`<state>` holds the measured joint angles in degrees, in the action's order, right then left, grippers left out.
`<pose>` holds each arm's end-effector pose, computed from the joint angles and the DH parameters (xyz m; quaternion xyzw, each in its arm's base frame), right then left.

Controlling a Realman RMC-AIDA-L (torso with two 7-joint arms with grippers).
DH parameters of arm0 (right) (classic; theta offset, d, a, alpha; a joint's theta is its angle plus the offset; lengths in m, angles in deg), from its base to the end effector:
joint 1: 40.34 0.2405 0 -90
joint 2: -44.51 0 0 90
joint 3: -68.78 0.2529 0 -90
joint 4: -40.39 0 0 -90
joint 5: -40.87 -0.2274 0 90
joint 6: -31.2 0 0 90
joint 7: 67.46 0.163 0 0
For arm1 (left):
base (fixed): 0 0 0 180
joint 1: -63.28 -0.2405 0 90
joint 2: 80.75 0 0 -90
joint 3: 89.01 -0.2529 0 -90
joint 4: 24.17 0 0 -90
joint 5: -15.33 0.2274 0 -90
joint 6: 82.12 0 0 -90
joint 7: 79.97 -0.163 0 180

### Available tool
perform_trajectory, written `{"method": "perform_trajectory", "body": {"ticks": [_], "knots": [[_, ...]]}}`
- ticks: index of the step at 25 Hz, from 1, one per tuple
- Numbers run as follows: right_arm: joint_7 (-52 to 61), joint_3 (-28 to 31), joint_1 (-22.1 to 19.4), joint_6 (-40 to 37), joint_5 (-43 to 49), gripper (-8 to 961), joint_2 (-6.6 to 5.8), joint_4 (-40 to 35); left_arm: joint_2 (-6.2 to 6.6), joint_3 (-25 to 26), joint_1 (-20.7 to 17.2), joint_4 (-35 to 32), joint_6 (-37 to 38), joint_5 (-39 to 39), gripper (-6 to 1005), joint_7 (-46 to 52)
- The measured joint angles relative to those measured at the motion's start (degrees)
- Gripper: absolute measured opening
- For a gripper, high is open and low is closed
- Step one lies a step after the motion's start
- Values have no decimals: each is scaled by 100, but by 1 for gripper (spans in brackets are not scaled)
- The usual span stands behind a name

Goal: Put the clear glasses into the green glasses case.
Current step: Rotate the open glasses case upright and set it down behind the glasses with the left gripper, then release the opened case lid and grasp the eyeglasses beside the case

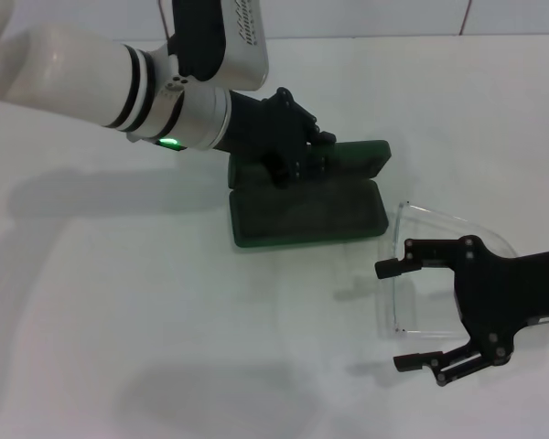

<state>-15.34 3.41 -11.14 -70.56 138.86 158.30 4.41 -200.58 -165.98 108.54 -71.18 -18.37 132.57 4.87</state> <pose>0.2267 0.3022 -0.0249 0.9600 0.0915 -0.2647 0.0060 -0.1375 0.4205 -0.0872 -0.9898 0.0518 -0.0229 0.1307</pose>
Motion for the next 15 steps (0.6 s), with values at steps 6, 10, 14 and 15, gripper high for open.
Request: {"method": "perform_trajectory", "body": {"ticks": [6, 10, 14, 15], "knots": [[23, 24, -1, 11, 0, 884, -33, -8, -9, -5, -163, -52, -80, -33, 234, 102], [51, 50, 48, 24, -3, 885, -84, -127, -8, -8, -415, -376, 108, -438, 318, 91], [120, 64, 64, 135, -9, 885, -115, -589, 11, 19, -892, -866, 454, -1397, 402, -151], [168, 66, 66, 214, -6, 885, -124, -793, 23, 44, -1099, -976, 578, -1750, 423, -293]]}}
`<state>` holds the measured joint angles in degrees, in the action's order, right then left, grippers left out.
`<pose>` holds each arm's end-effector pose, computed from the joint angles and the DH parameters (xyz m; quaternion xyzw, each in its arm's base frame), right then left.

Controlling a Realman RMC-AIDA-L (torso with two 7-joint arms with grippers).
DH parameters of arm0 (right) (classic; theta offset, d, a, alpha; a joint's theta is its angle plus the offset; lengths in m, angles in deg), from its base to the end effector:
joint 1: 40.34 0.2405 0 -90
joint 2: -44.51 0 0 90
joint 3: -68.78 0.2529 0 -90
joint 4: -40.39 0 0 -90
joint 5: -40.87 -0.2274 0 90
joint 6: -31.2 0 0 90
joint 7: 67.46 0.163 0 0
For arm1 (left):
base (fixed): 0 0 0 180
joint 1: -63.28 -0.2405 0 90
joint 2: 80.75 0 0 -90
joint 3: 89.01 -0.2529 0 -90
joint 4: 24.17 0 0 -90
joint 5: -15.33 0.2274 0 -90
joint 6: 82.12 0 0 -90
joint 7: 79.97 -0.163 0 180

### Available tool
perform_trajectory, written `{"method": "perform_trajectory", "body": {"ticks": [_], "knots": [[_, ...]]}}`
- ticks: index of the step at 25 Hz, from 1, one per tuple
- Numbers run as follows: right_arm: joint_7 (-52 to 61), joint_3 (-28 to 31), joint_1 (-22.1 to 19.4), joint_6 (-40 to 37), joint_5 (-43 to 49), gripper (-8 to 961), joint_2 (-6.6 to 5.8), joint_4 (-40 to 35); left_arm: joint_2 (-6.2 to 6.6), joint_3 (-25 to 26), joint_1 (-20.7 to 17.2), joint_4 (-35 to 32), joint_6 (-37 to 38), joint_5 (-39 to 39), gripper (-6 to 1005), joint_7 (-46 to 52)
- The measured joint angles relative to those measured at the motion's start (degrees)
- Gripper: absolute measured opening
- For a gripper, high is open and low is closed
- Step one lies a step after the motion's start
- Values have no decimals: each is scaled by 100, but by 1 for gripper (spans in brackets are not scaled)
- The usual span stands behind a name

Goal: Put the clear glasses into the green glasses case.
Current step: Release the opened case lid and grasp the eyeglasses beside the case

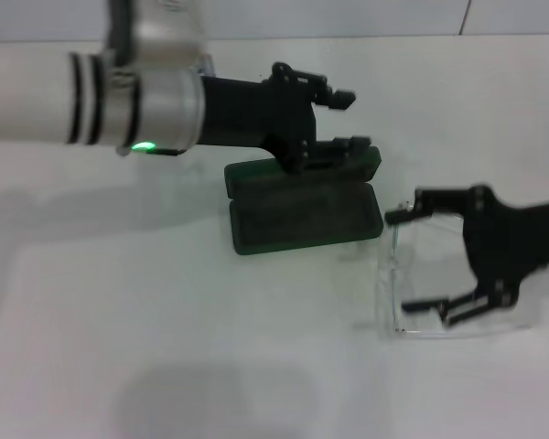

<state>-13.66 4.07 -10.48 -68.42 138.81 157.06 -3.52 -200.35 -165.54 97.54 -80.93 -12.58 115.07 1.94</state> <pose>0.2108 0.3275 -0.0021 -0.9614 -0.1440 0.2324 0.0327 -0.1286 0.3932 -0.0541 -0.9743 0.0177 -0.1759 0.1393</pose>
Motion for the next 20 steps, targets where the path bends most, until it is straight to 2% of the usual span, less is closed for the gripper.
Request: {"method": "perform_trajectory", "body": {"ticks": [6, 9, 12, 16, 20], "knots": [[713, 4, 238, 146, 866, 885, -136, -1527, 11, 204, -1080, -54, 706, -1392, 519, -932], [1131, -19, 550, 59, 1669, 884, -118, -2305, 7, 298, -1491, 271, 1022, -1855, 533, -1300], [1640, -81, 915, -224, 2526, 884, -24, -2958, 23, 418, -1737, 745, 1264, -2260, 533, -1658], [2063, -193, 1452, -768, 3628, 883, 253, -3419, 15, 892, -1779, 1467, 1541, -2417, 533, -1973], [2297, -820, 1905, -825, 4091, 881, 300, -3147, 28, 1175, -1777, 1897, 1705, -2425, 533, -2025]]}}
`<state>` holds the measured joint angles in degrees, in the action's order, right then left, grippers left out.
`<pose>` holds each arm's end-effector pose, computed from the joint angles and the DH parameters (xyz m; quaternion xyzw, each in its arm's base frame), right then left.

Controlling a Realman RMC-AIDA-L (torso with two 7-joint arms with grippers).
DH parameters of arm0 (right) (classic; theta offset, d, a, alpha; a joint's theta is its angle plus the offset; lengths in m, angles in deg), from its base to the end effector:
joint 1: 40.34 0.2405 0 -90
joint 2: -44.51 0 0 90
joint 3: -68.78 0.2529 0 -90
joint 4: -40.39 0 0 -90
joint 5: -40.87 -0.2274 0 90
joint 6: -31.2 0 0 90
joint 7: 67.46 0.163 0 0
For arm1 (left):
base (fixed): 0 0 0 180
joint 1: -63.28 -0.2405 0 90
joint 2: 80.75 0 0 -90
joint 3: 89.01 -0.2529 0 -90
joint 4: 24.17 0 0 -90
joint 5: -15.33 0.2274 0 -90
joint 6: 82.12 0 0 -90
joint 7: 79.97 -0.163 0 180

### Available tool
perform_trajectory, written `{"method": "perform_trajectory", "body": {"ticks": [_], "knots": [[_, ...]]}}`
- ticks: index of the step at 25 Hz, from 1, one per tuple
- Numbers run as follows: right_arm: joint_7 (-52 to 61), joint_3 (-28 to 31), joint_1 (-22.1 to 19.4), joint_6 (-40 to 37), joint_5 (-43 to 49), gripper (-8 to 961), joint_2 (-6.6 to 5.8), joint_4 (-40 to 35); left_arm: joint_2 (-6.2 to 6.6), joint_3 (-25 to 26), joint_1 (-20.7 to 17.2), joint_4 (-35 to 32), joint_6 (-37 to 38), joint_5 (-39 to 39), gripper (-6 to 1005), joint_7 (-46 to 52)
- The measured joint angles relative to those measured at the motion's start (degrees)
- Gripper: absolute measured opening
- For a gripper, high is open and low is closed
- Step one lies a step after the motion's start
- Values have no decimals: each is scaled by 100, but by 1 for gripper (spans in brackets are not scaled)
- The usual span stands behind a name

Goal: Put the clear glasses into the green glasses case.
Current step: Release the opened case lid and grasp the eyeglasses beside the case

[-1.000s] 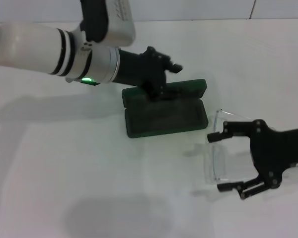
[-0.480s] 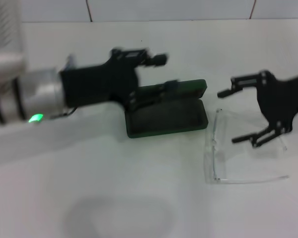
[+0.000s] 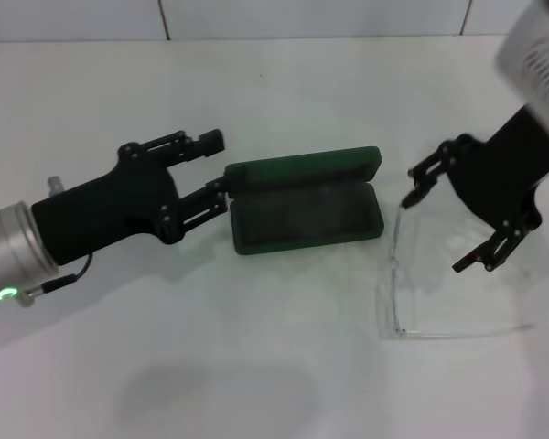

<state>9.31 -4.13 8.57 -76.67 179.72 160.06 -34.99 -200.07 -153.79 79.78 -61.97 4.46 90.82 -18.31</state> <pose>0.1027 0.3702 0.0130 0.9325 0.3109 0.1742 0.0584 -0.2511 0.3119 -0.0211 -0.8910 -0.1335 -0.3837 0.2029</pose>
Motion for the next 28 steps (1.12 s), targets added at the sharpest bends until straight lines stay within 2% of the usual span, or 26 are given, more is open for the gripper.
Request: {"method": "perform_trajectory", "body": {"ticks": [5, 10, 15, 28], "knots": [[41, -663, 282, 448, 269, 879, 24, 451, -5, 166, 1, 344, 41, 9, 533, -244], [77, -1064, 417, 868, 317, 722, 44, 771, -15, 170, 69, 445, -1, 27, 533, -403], [28, -1375, 462, 1166, 238, 702, 58, 914, -9, 173, 190, 605, -4, 44, 533, -498], [29, -2761, 577, 2148, 41, 683, 64, 1343, 22, 177, 268, 743, -12, 57, 532, -653]]}}
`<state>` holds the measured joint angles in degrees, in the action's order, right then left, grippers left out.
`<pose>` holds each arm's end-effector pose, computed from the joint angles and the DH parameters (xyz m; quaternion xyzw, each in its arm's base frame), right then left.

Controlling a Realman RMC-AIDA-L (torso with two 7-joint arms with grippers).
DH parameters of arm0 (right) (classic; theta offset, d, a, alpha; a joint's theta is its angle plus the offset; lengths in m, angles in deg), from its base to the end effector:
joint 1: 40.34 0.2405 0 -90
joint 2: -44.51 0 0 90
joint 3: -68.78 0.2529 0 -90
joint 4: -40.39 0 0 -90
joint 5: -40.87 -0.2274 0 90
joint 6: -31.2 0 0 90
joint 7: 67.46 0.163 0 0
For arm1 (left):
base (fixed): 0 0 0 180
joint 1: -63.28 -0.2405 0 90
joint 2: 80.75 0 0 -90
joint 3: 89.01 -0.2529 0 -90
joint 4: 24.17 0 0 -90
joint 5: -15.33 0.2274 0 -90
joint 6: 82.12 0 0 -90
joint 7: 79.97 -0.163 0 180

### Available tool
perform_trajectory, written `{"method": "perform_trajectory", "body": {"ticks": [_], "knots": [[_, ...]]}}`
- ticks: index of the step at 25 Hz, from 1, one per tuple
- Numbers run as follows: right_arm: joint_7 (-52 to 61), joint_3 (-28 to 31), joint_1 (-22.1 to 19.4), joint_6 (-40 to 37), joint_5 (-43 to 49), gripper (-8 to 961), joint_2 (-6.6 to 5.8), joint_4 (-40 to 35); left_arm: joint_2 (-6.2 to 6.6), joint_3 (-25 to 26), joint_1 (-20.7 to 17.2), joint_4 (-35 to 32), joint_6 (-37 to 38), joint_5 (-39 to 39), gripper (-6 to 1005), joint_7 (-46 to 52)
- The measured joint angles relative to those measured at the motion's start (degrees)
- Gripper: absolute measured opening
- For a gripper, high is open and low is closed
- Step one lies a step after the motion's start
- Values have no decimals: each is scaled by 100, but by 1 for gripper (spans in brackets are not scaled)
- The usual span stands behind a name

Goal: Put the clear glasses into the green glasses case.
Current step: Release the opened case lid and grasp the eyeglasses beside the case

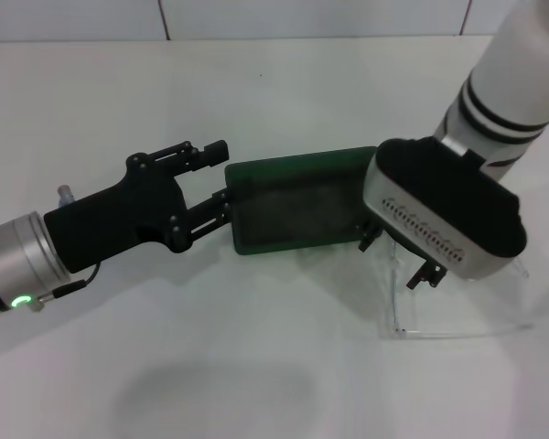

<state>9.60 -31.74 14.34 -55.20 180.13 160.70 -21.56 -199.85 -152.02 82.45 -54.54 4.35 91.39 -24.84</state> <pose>0.1060 0.3741 -0.0870 0.8603 0.4201 0.2718 0.0979 -0.2603 0.3115 -0.0344 -0.8928 -0.1268 -0.3761 0.2131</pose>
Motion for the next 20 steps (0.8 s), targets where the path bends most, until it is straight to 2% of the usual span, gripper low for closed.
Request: {"method": "perform_trajectory", "body": {"ticks": [9, 17, 20], "knots": [[-20, -456, 228, 171, -143, 670, 0, 391, 3, 0, -43, 5, -50, 6, 532, -3], [-17, -588, 182, 494, -103, 659, 0, 464, 0, 0, -45, 9, -86, 6, 532, -3], [-24, -626, 198, 580, -124, 540, 0, 572, -14, 0, -42, 14, -127, 6, 532, -9]]}}
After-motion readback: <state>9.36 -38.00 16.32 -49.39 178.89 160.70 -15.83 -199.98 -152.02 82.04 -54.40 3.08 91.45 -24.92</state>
